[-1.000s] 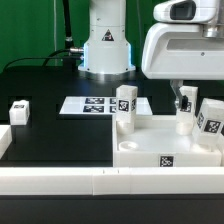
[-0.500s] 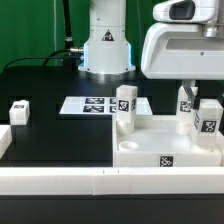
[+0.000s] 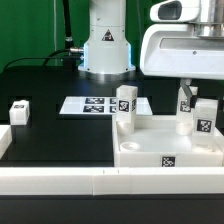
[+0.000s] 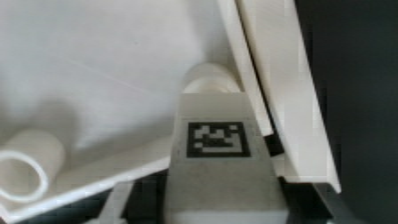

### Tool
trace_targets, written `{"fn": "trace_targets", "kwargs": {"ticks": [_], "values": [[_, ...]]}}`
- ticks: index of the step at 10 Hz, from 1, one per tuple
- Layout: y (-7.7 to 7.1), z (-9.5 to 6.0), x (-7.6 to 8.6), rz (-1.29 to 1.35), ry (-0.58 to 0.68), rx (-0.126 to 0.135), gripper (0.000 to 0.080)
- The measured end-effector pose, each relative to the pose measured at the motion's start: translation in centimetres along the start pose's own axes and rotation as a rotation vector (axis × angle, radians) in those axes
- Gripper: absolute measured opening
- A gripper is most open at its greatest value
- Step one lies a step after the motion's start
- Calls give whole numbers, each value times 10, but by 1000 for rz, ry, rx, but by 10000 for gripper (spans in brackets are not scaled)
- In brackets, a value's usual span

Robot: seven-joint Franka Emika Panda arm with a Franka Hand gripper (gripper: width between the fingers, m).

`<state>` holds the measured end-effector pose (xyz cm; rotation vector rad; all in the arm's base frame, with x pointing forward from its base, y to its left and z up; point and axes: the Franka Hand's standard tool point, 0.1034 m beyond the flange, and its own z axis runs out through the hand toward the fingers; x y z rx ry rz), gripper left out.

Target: Assemble square table

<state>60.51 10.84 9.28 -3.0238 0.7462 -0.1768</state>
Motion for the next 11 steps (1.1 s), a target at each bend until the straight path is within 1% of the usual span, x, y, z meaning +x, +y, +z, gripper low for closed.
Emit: {"fn": "trace_targets", "kwargs": {"ticks": [2, 4, 5, 6, 8, 9, 10, 11], "values": [[-1, 1, 0, 198, 26, 19, 285], [0, 1, 2, 408, 32, 50, 285], [0, 1, 2, 585, 21, 65, 285], [-1, 1, 2, 668, 16, 69, 285], [-1, 1, 2, 654, 17, 68, 291], [-1, 2, 2, 652, 17, 67, 538], [-1, 1, 1, 579, 19, 62, 538], [-2, 1, 2, 468, 27, 59, 615]]}}
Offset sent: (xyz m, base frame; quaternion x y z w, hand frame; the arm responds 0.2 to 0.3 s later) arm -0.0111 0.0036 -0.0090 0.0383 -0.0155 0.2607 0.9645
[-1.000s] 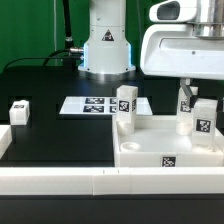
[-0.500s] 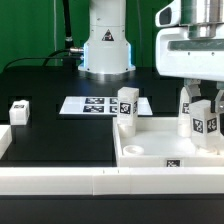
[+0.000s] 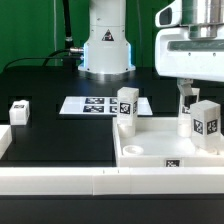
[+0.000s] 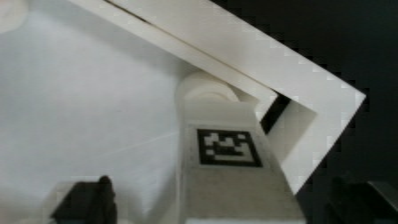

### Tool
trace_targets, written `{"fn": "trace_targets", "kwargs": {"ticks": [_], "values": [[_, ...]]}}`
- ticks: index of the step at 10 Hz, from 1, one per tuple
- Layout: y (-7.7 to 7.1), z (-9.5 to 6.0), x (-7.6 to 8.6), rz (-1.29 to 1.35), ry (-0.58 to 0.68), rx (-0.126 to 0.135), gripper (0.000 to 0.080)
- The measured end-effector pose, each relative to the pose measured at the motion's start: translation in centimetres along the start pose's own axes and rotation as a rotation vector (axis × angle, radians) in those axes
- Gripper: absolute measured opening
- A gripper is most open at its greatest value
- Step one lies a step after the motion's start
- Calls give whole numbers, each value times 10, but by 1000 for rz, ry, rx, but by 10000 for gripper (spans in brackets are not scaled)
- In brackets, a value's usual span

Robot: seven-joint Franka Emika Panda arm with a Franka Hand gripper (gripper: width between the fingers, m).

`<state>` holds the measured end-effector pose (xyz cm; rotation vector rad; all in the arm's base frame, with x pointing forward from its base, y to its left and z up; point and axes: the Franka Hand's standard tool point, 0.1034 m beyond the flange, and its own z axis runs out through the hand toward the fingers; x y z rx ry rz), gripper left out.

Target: Assemble square table

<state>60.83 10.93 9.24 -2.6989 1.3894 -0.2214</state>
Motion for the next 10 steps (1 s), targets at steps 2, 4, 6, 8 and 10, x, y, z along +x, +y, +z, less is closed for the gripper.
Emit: {"fn": "trace_targets", "kwargs": {"ticks": [2, 4, 6, 8, 10], "values": [[1, 1, 1, -141, 0, -1, 639], [2, 1, 1, -404, 0, -20, 648], [1, 0, 1, -623, 6, -28, 649], [0, -1, 3, -798, 11, -32, 649], [1, -1, 6, -968, 12, -40, 649]]}}
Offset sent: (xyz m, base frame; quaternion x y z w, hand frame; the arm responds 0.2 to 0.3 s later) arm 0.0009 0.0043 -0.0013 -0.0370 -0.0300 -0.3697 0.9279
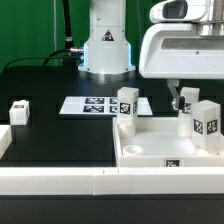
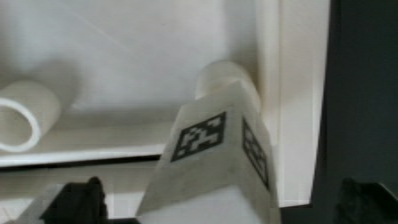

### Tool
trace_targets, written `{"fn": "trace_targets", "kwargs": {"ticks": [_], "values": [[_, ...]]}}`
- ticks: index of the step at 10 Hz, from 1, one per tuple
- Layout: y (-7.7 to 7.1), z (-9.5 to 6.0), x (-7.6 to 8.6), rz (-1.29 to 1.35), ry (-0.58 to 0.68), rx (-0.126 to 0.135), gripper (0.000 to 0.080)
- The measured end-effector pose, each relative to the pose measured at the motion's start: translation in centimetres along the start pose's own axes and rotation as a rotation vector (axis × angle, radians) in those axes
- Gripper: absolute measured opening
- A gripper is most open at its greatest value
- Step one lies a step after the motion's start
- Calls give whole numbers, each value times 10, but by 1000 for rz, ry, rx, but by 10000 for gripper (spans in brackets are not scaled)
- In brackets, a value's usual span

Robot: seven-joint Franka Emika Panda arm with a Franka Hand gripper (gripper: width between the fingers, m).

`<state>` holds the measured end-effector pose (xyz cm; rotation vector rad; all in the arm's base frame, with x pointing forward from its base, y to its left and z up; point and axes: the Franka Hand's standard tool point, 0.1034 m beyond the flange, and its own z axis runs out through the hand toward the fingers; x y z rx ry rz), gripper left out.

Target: Assemble square table

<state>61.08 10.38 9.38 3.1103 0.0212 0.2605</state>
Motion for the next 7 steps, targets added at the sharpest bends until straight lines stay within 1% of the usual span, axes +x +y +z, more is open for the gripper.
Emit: {"fn": "trace_targets", "kwargs": {"ticks": [1, 2, 3, 4, 5, 7], "values": [[0, 0, 0, -47, 0, -4, 649], [0, 0, 0, -25, 0, -4, 630], [0, 0, 0, -25, 0, -4, 630], [0, 0, 0, -14, 0, -4, 437], [0, 0, 0, 8, 1, -4, 289], [0, 0, 1, 27, 3, -3, 291]]}}
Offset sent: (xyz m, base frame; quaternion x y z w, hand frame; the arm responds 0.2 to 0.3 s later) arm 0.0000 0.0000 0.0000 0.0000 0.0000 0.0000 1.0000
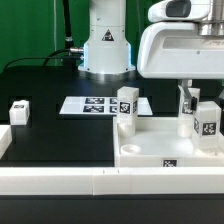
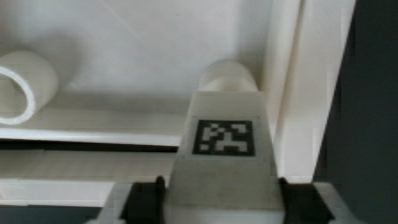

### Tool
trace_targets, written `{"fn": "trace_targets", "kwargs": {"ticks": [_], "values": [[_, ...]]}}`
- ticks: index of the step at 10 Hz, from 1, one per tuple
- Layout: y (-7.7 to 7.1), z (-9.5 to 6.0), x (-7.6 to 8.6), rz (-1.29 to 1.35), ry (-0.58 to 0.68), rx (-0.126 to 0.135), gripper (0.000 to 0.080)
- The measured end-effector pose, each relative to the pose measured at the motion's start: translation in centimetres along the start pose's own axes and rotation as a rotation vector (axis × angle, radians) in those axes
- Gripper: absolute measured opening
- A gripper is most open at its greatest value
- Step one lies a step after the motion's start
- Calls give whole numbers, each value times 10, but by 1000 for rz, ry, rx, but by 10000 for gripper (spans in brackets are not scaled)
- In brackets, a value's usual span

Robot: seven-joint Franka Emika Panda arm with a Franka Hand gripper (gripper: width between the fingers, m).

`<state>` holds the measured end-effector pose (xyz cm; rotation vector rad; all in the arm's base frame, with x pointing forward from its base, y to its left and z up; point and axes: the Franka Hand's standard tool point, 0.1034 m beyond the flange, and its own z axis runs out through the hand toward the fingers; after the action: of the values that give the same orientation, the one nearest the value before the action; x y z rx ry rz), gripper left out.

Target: Assemble square table

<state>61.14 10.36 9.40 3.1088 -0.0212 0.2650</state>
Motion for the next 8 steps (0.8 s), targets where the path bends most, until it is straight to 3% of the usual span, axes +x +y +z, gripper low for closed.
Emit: {"fn": "trace_targets", "kwargs": {"ticks": [8], "values": [[-4, 1, -4, 872, -19, 37, 290]]}}
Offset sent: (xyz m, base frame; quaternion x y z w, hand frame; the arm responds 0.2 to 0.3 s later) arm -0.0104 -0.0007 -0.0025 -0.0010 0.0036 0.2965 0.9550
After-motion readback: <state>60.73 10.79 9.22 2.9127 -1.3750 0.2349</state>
